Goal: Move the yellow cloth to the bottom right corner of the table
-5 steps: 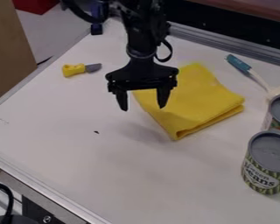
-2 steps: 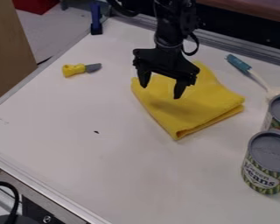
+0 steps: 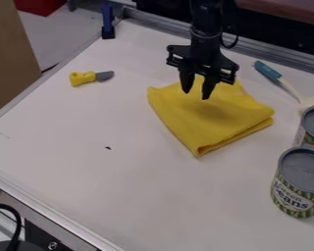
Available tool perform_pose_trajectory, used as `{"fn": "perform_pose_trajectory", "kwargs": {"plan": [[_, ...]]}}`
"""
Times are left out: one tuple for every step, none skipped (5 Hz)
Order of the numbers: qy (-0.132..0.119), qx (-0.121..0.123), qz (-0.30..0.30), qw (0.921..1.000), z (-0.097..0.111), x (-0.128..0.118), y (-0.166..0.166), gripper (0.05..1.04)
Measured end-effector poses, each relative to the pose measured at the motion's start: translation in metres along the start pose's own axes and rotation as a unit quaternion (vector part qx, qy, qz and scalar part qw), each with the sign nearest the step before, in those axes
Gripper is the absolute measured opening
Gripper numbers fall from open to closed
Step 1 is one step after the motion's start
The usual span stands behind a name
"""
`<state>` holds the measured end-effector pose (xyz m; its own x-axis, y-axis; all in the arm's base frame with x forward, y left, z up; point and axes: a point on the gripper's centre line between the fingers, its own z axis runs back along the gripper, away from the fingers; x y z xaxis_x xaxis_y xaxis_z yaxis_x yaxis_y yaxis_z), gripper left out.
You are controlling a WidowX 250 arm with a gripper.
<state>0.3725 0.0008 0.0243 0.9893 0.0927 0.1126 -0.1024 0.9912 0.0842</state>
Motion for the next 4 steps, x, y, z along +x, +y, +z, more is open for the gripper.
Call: {"fn": "perform_pose_trajectory", "kwargs": {"plan": [[0.009,-0.009,-0.01,0.9999,-0.01,0.006,-0.01,0.166],[-0.01,-0.007,-0.029,0.9995,-0.022,0.007,-0.018,0.056],[-0.016,-0.023,-0.058,0.9979,-0.027,0.004,-0.024,0.052],[0.0,-0.032,-0.081,0.9962,-0.037,-0.002,-0.027,0.052]]}}
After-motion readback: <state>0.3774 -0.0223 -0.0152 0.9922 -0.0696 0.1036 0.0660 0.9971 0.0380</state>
